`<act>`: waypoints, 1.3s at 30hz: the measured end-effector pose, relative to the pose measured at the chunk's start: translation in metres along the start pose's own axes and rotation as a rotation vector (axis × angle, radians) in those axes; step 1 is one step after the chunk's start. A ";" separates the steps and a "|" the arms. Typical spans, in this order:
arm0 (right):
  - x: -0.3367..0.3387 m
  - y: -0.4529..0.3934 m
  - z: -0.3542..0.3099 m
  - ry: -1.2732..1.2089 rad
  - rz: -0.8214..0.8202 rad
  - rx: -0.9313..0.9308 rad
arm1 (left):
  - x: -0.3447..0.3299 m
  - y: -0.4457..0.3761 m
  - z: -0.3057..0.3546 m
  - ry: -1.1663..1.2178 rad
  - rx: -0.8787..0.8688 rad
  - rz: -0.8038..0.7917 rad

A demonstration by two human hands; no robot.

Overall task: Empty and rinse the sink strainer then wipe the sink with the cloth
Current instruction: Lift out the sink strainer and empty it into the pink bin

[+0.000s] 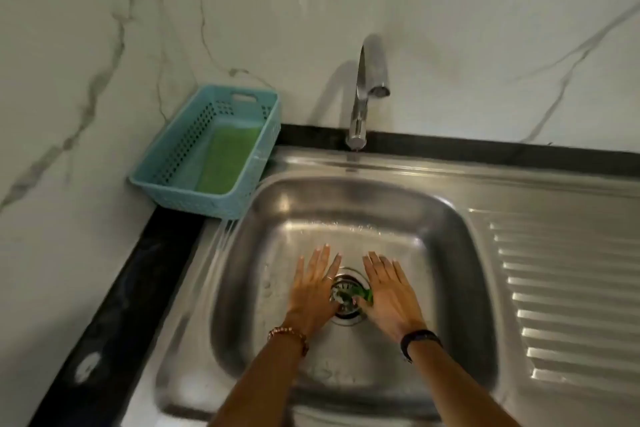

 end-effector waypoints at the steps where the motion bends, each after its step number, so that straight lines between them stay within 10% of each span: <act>1: -0.011 -0.002 0.004 0.003 -0.032 -0.016 | -0.013 0.000 -0.004 0.010 0.013 -0.037; 24: -0.040 -0.002 -0.032 0.120 -0.086 0.298 | -0.033 -0.007 -0.024 0.176 0.134 0.025; 39: 0.013 0.031 0.001 -1.391 0.126 -0.837 | 0.016 -0.003 -0.035 1.365 0.613 0.052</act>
Point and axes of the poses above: each hand's wrist, its own y-axis away from the middle knuckle, its own x-axis out of the back of the hand, z = x × y, the point moved 8 cm from there along -y, towards the middle knuckle, and after that the axes turned 6 degrees about z, right-handed, at the moved point
